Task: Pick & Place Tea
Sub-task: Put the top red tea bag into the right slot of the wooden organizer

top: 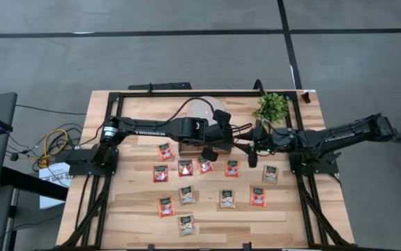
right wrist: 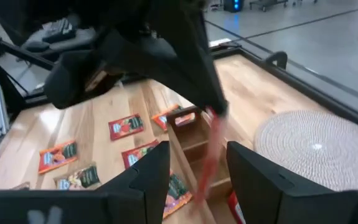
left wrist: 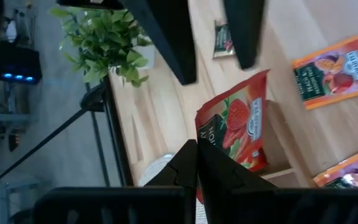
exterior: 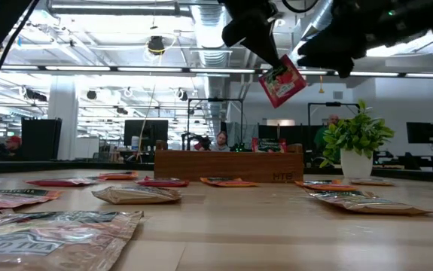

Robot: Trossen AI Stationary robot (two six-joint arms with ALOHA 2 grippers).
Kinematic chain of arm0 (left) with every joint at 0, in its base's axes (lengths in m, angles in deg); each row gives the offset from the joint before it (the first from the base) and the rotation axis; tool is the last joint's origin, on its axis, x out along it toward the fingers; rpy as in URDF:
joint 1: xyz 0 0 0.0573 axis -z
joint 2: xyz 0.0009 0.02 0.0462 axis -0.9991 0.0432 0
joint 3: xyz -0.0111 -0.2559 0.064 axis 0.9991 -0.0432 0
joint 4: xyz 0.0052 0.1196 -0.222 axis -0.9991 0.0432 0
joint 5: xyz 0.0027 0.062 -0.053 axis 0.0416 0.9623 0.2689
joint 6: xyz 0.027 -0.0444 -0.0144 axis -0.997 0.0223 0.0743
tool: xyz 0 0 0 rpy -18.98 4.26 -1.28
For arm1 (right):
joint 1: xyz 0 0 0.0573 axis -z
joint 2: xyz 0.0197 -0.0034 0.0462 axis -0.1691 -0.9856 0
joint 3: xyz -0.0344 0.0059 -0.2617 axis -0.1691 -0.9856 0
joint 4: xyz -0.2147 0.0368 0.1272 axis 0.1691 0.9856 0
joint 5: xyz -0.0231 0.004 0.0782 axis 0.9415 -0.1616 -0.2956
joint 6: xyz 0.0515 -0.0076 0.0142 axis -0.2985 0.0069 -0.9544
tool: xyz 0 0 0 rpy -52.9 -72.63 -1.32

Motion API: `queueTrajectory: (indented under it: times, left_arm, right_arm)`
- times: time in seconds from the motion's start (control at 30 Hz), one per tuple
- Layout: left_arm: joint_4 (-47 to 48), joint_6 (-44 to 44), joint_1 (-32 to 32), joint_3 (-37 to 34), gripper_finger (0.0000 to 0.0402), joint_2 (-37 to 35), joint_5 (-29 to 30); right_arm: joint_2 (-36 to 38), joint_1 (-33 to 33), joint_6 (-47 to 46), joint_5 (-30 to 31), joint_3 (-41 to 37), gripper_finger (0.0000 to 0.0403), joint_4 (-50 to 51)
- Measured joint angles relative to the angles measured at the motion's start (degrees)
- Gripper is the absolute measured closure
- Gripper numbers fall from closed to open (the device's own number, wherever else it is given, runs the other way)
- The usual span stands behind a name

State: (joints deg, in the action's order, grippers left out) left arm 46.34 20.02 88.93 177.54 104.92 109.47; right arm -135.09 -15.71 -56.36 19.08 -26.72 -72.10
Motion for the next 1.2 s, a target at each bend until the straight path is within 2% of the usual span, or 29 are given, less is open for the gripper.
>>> queueTrajectory:
  times: [0.47, 0.67, 0.97, 1.2]
  left_arm:
    - [0.64, 0.00, 0.00, -0.01, 0.0401, 0.00, 0.46]
    - [1.73, 0.00, 0.00, 0.00, 0.0401, 0.00, 0.32]
    - [1.88, 0.02, 0.00, -0.02, 0.0401, 0.00, -0.26]
    - [1.86, 0.20, 0.02, -0.02, 0.0401, 0.00, -0.28]
  right_arm:
    - [-10.11, 2.01, 2.53, 0.07, 9.45, 0.0257, 5.79]
    - [-11.51, 2.08, 2.95, 0.20, 11.04, 0.0297, 6.17]
    - [-11.29, 2.43, 2.56, 0.22, 11.14, 0.0395, 7.26]
    - [-11.31, 2.40, 1.28, 0.28, 11.29, 0.0401, 8.63]
